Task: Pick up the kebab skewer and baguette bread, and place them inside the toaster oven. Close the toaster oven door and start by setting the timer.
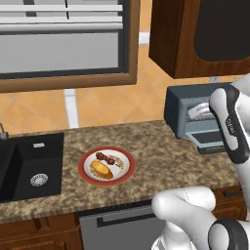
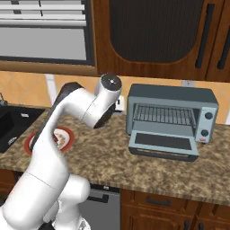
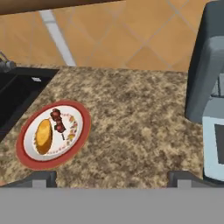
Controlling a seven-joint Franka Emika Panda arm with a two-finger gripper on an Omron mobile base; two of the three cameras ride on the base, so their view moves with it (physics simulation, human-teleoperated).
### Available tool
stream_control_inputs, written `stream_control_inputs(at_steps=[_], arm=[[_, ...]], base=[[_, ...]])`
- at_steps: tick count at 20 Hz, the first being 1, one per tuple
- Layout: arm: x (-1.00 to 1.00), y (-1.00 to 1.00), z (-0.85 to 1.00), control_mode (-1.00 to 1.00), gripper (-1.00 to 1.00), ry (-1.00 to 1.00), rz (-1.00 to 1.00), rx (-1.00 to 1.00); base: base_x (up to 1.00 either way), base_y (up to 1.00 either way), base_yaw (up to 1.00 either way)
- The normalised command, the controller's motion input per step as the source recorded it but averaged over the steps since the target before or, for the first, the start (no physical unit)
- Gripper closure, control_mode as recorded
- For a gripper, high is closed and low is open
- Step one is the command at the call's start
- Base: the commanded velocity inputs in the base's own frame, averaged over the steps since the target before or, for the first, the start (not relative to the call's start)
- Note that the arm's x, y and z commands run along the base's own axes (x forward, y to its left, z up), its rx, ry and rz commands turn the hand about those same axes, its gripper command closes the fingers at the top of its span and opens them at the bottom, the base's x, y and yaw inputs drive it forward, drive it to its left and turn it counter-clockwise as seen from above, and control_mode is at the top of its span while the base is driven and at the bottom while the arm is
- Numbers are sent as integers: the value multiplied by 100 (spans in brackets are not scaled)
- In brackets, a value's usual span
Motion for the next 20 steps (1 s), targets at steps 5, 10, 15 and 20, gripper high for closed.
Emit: stream_control_inputs(at_steps=[5,10,15,20], arm=[[26,-100,-24,-100,-100,-28,26,21],[36,-80,-38,-100,-100,-25,16,11],[53,-42,-29,-100,-100,-26,7,11],[54,-31,-8,-100,-100,-16,0,6]], base=[[0,0,0],[0,0,0],[0,0,0],[0,0,0]])
